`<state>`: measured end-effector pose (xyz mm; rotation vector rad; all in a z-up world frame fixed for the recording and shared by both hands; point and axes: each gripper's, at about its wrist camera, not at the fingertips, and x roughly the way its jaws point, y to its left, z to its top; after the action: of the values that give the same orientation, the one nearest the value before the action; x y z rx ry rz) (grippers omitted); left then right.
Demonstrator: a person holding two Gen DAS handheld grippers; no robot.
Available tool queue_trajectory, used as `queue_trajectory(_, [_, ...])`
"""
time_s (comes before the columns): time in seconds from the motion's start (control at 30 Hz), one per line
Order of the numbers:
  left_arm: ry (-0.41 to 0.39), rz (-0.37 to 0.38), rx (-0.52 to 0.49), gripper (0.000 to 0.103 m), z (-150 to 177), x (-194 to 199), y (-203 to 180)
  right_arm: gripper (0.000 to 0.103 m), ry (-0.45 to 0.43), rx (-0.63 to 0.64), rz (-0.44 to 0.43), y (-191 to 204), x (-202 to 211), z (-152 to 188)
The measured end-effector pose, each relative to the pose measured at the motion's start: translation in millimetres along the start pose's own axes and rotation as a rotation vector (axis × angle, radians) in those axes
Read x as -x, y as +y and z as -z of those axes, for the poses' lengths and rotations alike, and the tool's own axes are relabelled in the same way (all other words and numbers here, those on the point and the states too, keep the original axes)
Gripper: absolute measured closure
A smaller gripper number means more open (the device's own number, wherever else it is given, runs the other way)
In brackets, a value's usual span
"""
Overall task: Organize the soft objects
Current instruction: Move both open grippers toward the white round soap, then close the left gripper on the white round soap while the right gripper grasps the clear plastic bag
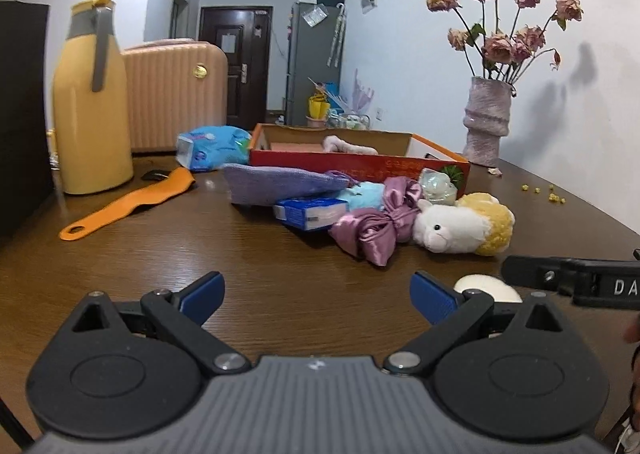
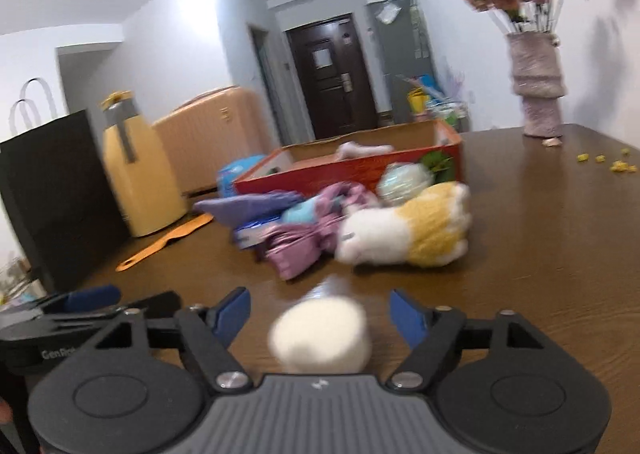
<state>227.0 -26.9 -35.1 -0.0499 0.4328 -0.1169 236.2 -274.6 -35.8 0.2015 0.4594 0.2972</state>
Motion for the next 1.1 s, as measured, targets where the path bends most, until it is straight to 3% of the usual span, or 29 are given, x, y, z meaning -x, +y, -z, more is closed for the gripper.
queue_trajectory(0.17, [0.048, 0.146, 0.070, 0.005, -8, -19, -18, 0.037, 0.022, -0.091, 0.010, -25, 4, -4])
queue_trajectory(0.37, [0.099, 0.225, 0.082, 0.026, -11, -38, -41, 0.044, 0.028, -0.106, 0.029, -36, -5, -9])
queue_trajectory(0.5, [0.143, 0.284, 0.093, 0.027, -13, -48, -49, 0.045, 0.005, -0.100, 0.050, -43, -12, -22])
queue_trajectory(0.7, [0.158, 0.270, -0.069, 0.021, -5, -52, -77, 0.044, -0.028, -0.009, 0.082, -49, -41, -63])
queue_trajectory(0.73, [0.172, 0.271, -0.102, 0.026, -2, -54, -81, 0.044, -0.027, 0.010, 0.083, -49, -49, -70])
queue_trajectory(0.77, [0.181, 0.281, -0.115, 0.043, 0, -55, -82, 0.044, -0.026, 0.033, 0.083, -48, -59, -78])
queue_trajectory(0.87, [0.190, 0.288, -0.106, 0.049, -2, -59, -77, 0.044, 0.017, 0.091, 0.090, -46, -101, -103])
queue_trajectory(0.97, [0.135, 0.271, -0.065, 0.050, -12, -56, -60, 0.044, 0.100, 0.113, 0.090, -45, -148, -118])
queue_trajectory(1.1, [0.029, 0.173, -0.030, 0.050, -35, -53, -30, 0.045, 0.194, 0.085, 0.094, -49, -194, -128])
